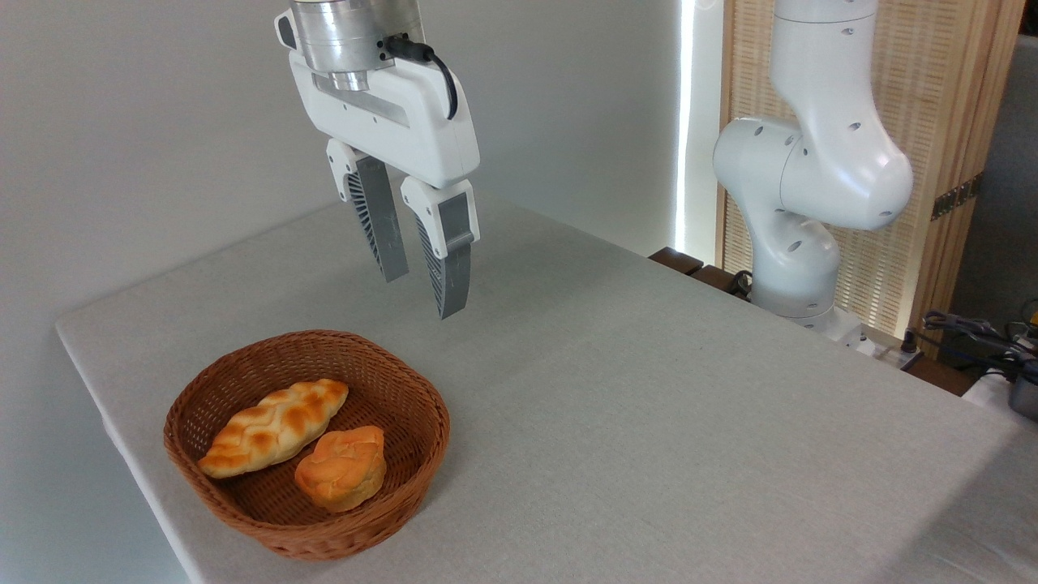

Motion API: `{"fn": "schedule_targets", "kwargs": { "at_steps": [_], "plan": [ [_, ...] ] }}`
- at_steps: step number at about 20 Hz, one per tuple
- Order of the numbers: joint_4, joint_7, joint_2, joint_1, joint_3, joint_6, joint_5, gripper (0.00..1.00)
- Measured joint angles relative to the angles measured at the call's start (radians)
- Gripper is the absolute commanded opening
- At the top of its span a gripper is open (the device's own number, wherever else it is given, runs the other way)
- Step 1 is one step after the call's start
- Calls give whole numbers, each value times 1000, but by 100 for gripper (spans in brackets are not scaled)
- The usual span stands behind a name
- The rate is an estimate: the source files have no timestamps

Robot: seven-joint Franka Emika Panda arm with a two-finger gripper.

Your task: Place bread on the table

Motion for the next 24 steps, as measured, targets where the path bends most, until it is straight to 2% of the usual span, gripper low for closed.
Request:
{"fn": "schedule_targets", "kwargs": {
  "at_steps": [13, 21, 24],
  "plan": [
    [0, -1, 0, 0, 0, 14, -6, 100],
    [-1, 0, 3, -1, -6, 128, -25, 100],
    [-8, 0, 17, -3, -33, 187, -25, 100]
  ]
}}
